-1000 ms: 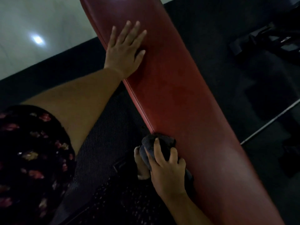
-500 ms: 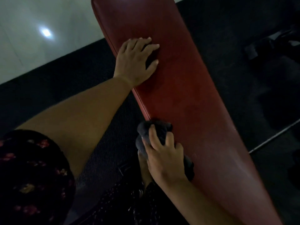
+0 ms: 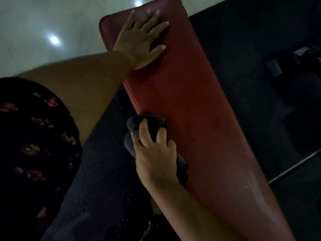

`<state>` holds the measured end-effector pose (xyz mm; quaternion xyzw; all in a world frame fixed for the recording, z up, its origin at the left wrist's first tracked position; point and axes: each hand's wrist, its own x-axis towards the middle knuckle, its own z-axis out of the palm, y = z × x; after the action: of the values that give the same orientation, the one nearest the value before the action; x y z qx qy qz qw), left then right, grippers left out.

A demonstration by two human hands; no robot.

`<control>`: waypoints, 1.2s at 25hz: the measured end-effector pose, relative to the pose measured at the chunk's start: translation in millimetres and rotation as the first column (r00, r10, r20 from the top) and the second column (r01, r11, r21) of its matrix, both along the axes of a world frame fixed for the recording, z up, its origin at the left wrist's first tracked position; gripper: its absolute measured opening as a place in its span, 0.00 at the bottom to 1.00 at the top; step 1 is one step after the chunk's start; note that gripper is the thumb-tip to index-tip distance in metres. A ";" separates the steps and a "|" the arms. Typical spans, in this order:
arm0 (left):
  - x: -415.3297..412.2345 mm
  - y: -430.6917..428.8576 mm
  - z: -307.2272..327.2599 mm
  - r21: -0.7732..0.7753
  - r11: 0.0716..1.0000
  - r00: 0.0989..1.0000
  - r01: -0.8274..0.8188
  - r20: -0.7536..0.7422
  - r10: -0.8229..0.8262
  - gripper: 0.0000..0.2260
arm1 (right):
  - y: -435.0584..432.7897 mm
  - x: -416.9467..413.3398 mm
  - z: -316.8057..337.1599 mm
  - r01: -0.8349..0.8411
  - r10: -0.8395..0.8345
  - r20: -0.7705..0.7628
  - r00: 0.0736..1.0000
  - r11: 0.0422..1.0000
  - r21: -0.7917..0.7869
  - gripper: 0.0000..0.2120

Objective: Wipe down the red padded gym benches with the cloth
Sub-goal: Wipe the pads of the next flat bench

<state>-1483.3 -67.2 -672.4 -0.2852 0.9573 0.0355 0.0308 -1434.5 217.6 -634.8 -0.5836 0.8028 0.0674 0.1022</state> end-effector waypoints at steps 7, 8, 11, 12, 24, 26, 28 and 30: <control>1.6 -1.5 -5.4 0.056 0.998 0.999 -0.002 -0.042 0.004 0.29 | -17.8 -2.1 3.6 -0.014 0.010 0.075 0.997 0.998 0.055 0.28; 1.8 -1.2 -6.1 0.063 0.998 0.999 -0.002 -0.043 0.005 0.29 | -43.3 -3.3 3.3 -0.002 -0.001 0.070 0.998 0.999 0.048 0.28; 3.4 -2.0 -7.4 0.068 0.998 0.998 0.001 -0.065 0.003 0.30 | -97.3 -5.5 1.4 -0.043 0.039 0.047 0.998 0.996 0.076 0.26; 3.5 -2.7 -7.5 0.072 0.997 0.997 0.009 -0.074 -0.003 0.30 | -98.3 -4.4 0.5 -0.067 0.062 0.050 0.997 0.992 0.103 0.27; 4.3 -3.2 -11.8 0.068 0.997 0.992 0.032 -0.125 -0.023 0.28 | -112.6 -2.4 1.0 -0.209 0.204 0.046 0.978 0.961 0.180 0.20; 4.5 -2.2 -12.5 0.067 0.997 0.993 0.028 -0.119 -0.020 0.28 | -88.1 -4.8 -3.0 -0.093 0.081 0.087 0.993 0.986 0.138 0.28; 4.1 -2.8 -11.5 0.072 0.997 0.994 0.023 -0.106 -0.016 0.28 | -57.7 -9.1 -4.2 -0.081 0.069 0.149 0.986 0.994 0.076 0.28; 4.3 -1.6 -9.3 0.066 0.998 0.995 0.016 -0.097 -0.009 0.28 | -37.9 -19.3 -5.3 -0.089 0.090 0.183 0.979 0.996 -0.014 0.29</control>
<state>-1478.9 -68.7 -681.8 -0.2760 0.9577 0.0810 -0.0058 -1453.8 179.7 -640.0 -0.6230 0.7632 0.0154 0.1710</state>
